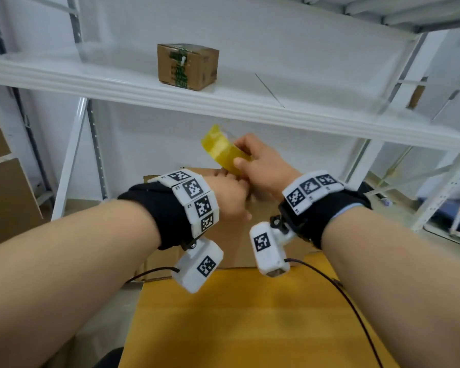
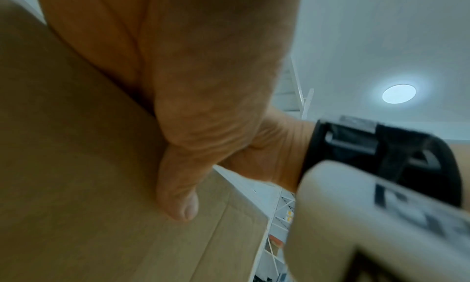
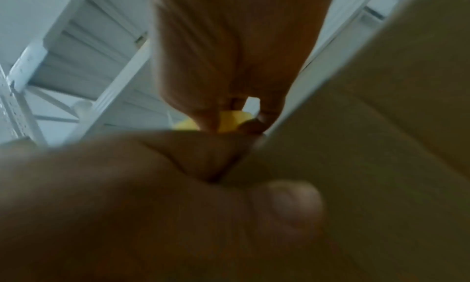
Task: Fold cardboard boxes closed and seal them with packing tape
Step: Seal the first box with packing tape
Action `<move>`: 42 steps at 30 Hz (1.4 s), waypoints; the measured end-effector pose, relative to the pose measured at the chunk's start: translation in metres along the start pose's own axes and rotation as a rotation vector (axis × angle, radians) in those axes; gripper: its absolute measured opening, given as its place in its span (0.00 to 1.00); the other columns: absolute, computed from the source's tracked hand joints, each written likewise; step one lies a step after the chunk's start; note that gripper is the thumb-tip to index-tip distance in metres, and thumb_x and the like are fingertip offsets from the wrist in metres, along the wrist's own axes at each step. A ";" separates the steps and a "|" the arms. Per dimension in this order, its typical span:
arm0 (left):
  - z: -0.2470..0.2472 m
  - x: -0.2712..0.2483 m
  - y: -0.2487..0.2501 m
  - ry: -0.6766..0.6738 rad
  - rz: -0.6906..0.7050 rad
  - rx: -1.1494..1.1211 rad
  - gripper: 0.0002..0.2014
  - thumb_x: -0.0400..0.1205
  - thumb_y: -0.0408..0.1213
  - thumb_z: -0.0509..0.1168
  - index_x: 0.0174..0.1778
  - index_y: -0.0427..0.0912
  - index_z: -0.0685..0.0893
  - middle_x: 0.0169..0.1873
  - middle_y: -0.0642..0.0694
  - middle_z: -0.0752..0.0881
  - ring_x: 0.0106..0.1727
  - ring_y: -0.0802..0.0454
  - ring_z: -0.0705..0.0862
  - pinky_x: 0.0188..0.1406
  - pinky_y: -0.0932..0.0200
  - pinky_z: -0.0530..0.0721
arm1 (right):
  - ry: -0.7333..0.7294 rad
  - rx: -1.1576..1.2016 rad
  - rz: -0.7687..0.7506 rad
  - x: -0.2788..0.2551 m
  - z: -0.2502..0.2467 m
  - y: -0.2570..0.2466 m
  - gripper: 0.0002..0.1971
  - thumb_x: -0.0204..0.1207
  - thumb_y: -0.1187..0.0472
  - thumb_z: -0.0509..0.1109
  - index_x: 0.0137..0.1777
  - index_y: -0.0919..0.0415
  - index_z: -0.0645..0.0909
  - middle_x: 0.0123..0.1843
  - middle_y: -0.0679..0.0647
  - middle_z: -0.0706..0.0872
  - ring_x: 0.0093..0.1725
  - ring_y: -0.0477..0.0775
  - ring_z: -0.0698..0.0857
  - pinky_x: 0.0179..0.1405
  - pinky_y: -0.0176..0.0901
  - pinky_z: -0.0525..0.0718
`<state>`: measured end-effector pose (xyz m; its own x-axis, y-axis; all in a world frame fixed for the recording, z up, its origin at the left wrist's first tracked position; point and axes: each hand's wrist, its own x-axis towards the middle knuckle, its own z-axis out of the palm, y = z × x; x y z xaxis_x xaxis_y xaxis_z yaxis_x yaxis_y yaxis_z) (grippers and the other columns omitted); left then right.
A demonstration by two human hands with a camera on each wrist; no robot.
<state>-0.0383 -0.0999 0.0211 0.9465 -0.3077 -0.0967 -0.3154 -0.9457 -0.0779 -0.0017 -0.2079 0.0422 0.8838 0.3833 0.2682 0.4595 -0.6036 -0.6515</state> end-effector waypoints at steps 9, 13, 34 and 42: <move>-0.010 -0.021 -0.056 -0.028 0.149 -0.262 0.29 0.90 0.52 0.46 0.86 0.44 0.57 0.86 0.47 0.55 0.86 0.50 0.53 0.84 0.52 0.52 | 0.099 0.315 0.103 0.010 0.008 0.033 0.17 0.82 0.58 0.72 0.68 0.45 0.76 0.42 0.50 0.85 0.43 0.53 0.85 0.62 0.64 0.87; 0.003 -0.019 -0.063 -0.002 0.173 -0.186 0.28 0.91 0.50 0.41 0.87 0.46 0.49 0.87 0.46 0.49 0.87 0.48 0.47 0.85 0.46 0.48 | 0.071 0.316 0.075 0.021 0.015 0.022 0.22 0.80 0.59 0.73 0.74 0.51 0.76 0.42 0.45 0.84 0.43 0.48 0.84 0.57 0.54 0.85; -0.051 -0.026 -0.114 0.622 -0.007 -0.943 0.13 0.85 0.32 0.63 0.64 0.49 0.81 0.59 0.48 0.80 0.49 0.57 0.80 0.43 0.60 0.82 | 0.054 0.460 0.003 0.024 0.045 0.005 0.27 0.70 0.55 0.80 0.70 0.49 0.80 0.46 0.43 0.89 0.47 0.47 0.88 0.58 0.50 0.87; -0.075 -0.026 -0.103 0.362 0.166 -0.629 0.20 0.86 0.34 0.63 0.71 0.60 0.80 0.75 0.55 0.69 0.73 0.57 0.70 0.69 0.60 0.69 | 0.012 0.326 -0.012 0.020 0.045 -0.003 0.33 0.73 0.56 0.81 0.78 0.49 0.74 0.64 0.52 0.87 0.64 0.55 0.85 0.71 0.57 0.82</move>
<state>-0.0254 -0.0023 0.1059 0.8870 -0.3640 0.2841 -0.4611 -0.7312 0.5027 0.0105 -0.1678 0.0175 0.8803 0.3800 0.2841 0.4194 -0.3430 -0.8405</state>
